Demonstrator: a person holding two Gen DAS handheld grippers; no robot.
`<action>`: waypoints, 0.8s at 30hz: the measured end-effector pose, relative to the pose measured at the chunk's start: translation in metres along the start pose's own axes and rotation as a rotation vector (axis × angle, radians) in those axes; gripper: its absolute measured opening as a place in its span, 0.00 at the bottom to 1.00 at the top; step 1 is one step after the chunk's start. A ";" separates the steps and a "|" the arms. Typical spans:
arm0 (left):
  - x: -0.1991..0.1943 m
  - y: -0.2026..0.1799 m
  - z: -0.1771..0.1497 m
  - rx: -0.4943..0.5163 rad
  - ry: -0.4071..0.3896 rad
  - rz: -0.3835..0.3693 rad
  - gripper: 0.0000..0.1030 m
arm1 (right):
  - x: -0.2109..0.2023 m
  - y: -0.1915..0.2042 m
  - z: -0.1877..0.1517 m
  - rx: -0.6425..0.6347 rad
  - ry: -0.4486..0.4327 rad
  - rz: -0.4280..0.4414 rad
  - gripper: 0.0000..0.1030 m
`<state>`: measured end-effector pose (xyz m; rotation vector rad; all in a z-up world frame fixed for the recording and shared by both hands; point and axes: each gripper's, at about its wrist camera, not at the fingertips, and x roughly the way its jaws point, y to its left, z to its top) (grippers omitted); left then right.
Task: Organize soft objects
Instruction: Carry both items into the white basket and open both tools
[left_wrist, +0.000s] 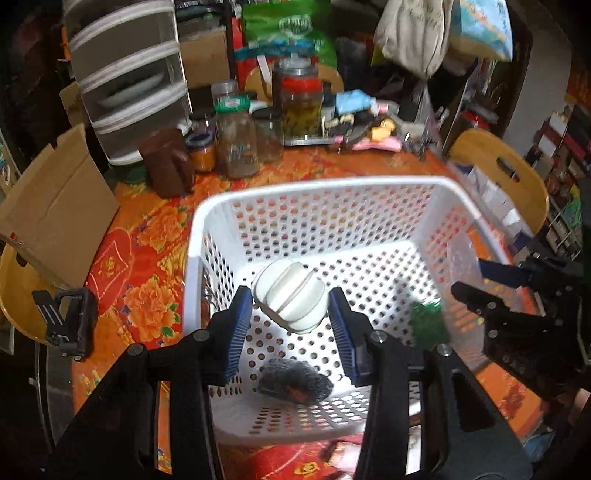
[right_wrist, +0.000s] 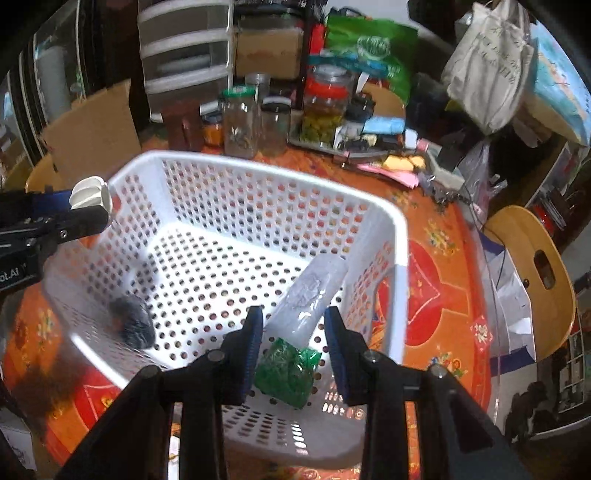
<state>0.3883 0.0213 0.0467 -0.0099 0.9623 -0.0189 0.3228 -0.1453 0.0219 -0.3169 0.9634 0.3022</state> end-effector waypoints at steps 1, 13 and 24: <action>0.008 0.001 -0.004 0.003 0.013 0.001 0.39 | 0.005 0.002 0.000 -0.007 0.014 -0.005 0.31; 0.044 0.009 -0.017 -0.002 0.059 0.000 0.39 | 0.037 0.007 -0.003 -0.039 0.078 -0.036 0.24; 0.033 0.009 -0.021 -0.018 0.003 -0.009 0.82 | 0.022 -0.002 -0.005 0.026 0.025 0.014 0.39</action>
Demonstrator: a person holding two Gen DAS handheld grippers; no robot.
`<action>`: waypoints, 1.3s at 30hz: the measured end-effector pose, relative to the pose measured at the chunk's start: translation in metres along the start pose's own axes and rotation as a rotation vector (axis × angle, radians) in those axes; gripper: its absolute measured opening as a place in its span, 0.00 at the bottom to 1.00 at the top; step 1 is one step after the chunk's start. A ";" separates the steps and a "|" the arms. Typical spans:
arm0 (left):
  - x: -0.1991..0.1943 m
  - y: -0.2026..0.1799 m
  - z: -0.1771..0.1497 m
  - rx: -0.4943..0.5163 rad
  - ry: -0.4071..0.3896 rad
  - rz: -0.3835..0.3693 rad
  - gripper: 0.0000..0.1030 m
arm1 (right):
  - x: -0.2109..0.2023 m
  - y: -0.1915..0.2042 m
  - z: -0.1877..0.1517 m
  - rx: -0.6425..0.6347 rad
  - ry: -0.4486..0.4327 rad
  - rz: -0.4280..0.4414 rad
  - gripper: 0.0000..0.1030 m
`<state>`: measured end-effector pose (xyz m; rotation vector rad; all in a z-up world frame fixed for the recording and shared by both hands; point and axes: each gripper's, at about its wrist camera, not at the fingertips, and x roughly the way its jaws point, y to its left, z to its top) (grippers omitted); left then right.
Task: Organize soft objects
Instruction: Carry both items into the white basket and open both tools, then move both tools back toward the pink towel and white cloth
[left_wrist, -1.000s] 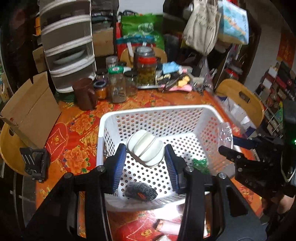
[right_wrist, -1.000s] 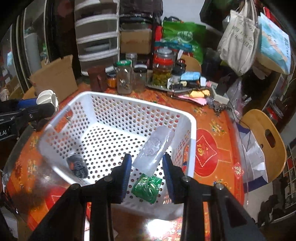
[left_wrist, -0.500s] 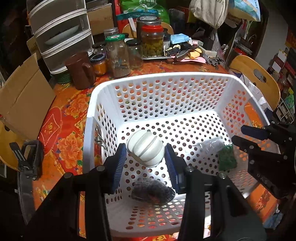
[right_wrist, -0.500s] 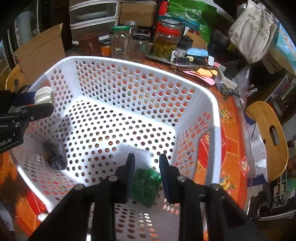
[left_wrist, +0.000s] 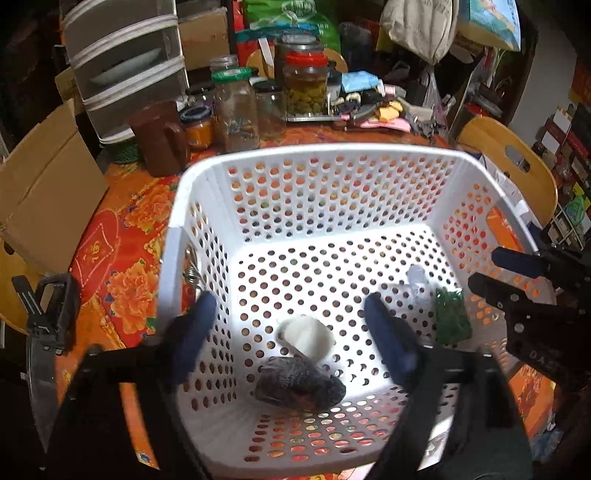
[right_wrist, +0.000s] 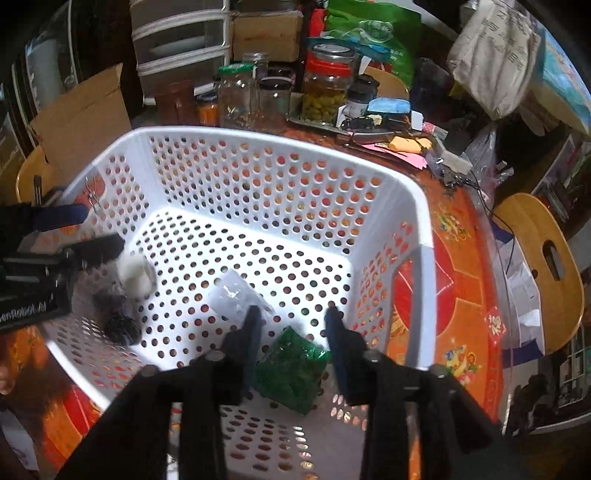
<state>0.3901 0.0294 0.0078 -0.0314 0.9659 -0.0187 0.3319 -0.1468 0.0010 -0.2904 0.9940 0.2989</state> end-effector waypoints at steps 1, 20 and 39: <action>-0.004 0.000 0.000 0.000 -0.010 -0.001 0.83 | -0.004 -0.002 -0.001 0.008 -0.012 0.008 0.41; -0.158 -0.005 -0.068 0.014 -0.278 -0.017 1.00 | -0.125 -0.013 -0.053 0.101 -0.307 0.045 0.93; -0.231 -0.006 -0.174 0.008 -0.392 0.005 1.00 | -0.183 0.020 -0.148 0.085 -0.446 0.076 0.97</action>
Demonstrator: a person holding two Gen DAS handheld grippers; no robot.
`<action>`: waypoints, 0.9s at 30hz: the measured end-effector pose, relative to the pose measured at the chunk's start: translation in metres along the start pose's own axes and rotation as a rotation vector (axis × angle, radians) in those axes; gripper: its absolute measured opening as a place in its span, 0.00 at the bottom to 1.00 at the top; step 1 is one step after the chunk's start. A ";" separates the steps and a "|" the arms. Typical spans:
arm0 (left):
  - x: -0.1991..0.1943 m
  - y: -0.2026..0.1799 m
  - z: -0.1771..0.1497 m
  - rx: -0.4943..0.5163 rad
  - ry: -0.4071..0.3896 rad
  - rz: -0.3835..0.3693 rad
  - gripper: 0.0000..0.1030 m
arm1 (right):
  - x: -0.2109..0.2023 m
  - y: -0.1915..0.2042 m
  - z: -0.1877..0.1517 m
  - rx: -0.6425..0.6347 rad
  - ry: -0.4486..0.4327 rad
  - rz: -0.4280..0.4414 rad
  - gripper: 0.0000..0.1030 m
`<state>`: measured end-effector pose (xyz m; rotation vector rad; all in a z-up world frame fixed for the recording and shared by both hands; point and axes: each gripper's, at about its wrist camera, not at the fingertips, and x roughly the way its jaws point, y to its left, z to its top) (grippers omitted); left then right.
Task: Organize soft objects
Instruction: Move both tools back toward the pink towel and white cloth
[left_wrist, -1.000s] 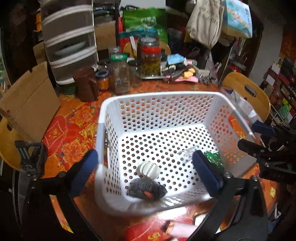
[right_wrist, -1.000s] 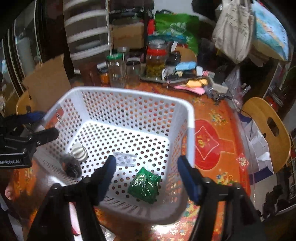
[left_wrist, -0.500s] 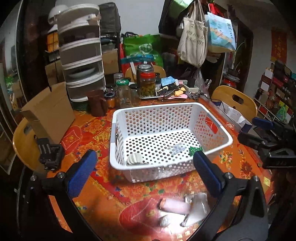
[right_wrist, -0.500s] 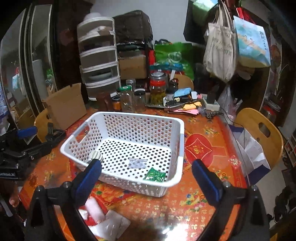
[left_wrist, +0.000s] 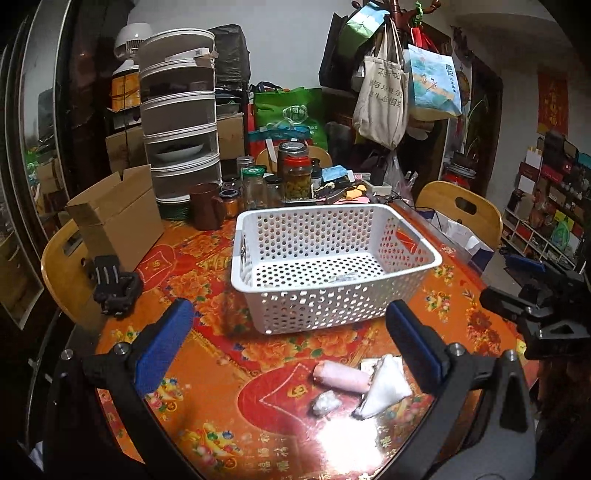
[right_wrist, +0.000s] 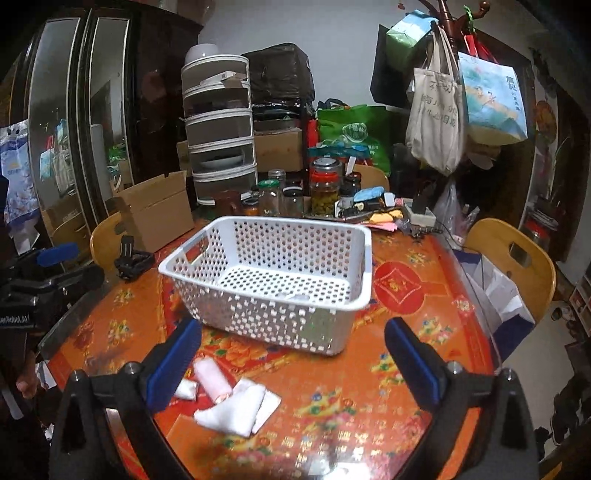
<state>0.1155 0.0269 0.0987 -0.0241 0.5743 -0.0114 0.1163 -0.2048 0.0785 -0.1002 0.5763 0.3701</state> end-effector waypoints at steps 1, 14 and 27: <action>0.001 0.000 -0.004 -0.002 0.002 -0.002 1.00 | 0.000 0.000 -0.005 0.005 0.001 0.000 0.97; 0.083 -0.008 -0.111 -0.022 0.217 -0.069 1.00 | 0.050 -0.011 -0.095 0.117 0.167 0.077 0.97; 0.134 -0.025 -0.141 0.008 0.292 -0.087 0.59 | 0.070 0.010 -0.128 0.122 0.225 0.132 0.82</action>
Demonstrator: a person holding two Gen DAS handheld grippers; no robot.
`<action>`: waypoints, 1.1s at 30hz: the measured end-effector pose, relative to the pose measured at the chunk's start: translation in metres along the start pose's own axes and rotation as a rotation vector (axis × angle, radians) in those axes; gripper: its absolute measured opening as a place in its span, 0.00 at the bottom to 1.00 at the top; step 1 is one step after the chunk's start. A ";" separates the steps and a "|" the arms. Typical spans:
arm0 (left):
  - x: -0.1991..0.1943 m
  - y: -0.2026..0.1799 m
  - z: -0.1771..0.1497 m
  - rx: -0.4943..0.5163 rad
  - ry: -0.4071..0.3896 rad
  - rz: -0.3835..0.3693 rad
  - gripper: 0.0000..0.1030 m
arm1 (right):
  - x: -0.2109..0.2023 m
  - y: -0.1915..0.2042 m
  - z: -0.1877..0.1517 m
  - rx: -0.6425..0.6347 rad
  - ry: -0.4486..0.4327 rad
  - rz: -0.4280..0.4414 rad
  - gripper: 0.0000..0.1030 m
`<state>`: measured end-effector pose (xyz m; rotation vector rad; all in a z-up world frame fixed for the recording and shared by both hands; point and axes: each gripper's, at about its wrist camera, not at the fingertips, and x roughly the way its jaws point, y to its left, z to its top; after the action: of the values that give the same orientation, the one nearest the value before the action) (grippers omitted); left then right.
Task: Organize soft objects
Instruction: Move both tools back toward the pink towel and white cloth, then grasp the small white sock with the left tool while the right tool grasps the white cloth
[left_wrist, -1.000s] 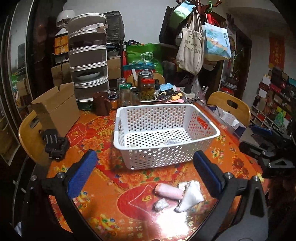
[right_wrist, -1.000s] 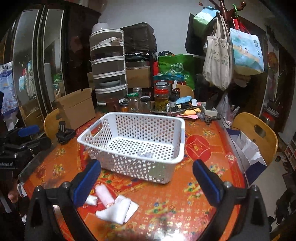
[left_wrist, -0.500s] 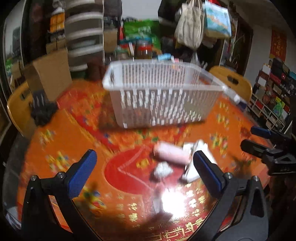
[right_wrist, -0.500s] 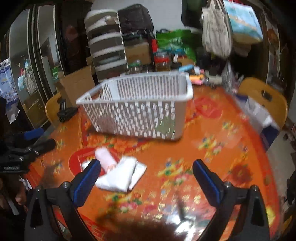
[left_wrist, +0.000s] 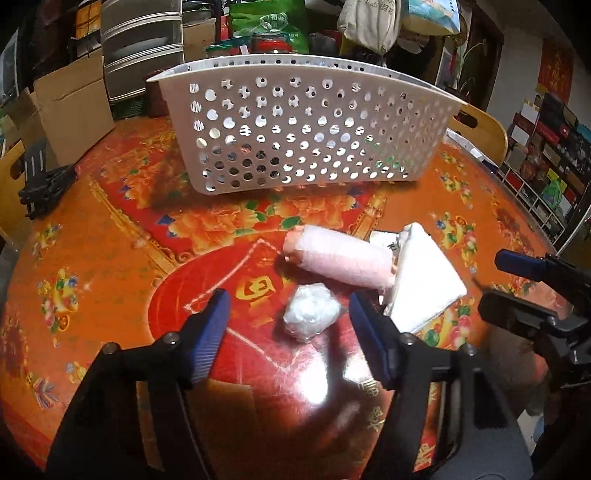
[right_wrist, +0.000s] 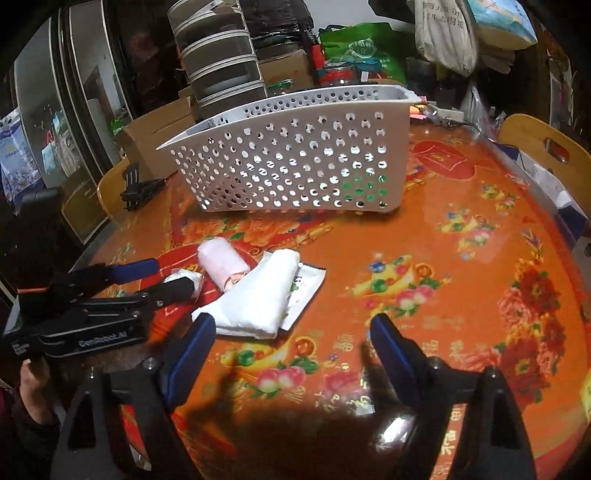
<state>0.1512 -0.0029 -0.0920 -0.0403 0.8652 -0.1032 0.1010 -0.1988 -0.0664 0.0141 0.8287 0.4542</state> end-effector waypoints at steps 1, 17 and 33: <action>0.003 -0.001 0.000 0.001 0.007 -0.006 0.55 | 0.001 0.001 0.000 0.000 0.001 0.003 0.82; 0.001 0.034 -0.007 -0.076 -0.006 -0.043 0.23 | 0.040 0.052 0.005 -0.128 0.069 -0.005 0.73; -0.008 0.049 -0.012 -0.103 -0.023 -0.059 0.23 | 0.034 0.049 0.003 -0.149 0.059 -0.031 0.21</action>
<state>0.1402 0.0464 -0.0976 -0.1636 0.8461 -0.1132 0.1041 -0.1406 -0.0789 -0.1504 0.8498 0.4885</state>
